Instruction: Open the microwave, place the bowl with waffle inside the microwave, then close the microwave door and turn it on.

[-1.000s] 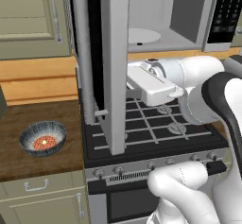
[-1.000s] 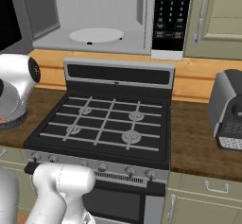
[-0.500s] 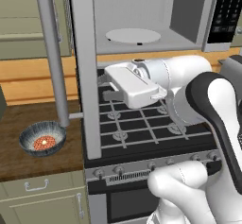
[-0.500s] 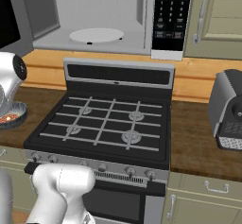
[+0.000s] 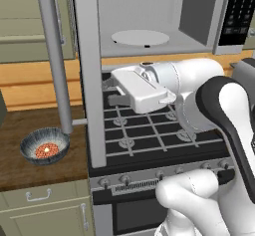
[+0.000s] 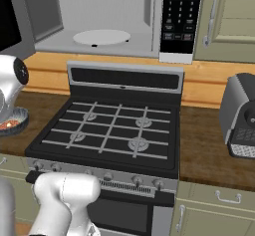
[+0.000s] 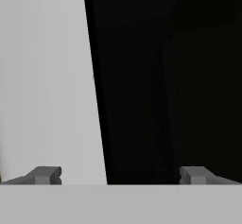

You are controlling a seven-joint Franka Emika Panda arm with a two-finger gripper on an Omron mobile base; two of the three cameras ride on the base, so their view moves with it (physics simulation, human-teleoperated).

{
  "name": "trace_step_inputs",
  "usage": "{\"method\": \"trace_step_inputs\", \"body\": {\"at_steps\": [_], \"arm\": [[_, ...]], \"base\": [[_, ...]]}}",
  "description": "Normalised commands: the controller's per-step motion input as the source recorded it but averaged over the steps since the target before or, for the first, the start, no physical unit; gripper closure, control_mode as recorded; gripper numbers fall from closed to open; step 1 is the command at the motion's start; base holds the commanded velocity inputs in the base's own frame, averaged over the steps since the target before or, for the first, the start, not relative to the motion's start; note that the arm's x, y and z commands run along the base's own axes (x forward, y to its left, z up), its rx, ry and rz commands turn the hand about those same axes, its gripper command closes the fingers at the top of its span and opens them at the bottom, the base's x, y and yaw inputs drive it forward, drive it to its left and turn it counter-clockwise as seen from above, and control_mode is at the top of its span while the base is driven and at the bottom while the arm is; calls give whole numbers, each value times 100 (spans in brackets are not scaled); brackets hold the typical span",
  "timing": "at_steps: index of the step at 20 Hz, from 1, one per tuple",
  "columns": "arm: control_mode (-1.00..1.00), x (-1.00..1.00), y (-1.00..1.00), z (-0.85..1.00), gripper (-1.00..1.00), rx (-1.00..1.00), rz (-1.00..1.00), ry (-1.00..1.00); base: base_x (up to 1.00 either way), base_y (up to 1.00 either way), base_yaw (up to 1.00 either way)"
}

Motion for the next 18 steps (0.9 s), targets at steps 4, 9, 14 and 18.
{"method": "trace_step_inputs", "body": {"at_steps": [4, 9, 14, 18], "arm": [[-100, 0, -79, 5, -100, 0, -21, 16], [-100, 0, -77, 0, -100, -5, -26, 25], [-100, 0, -53, -24, -100, -21, -25, 25], [-100, 0, -37, -42, -100, -31, -23, 24]], "base": [[0, 0, 0], [0, 0, 0], [0, 0, 0], [0, 0, 0]]}}
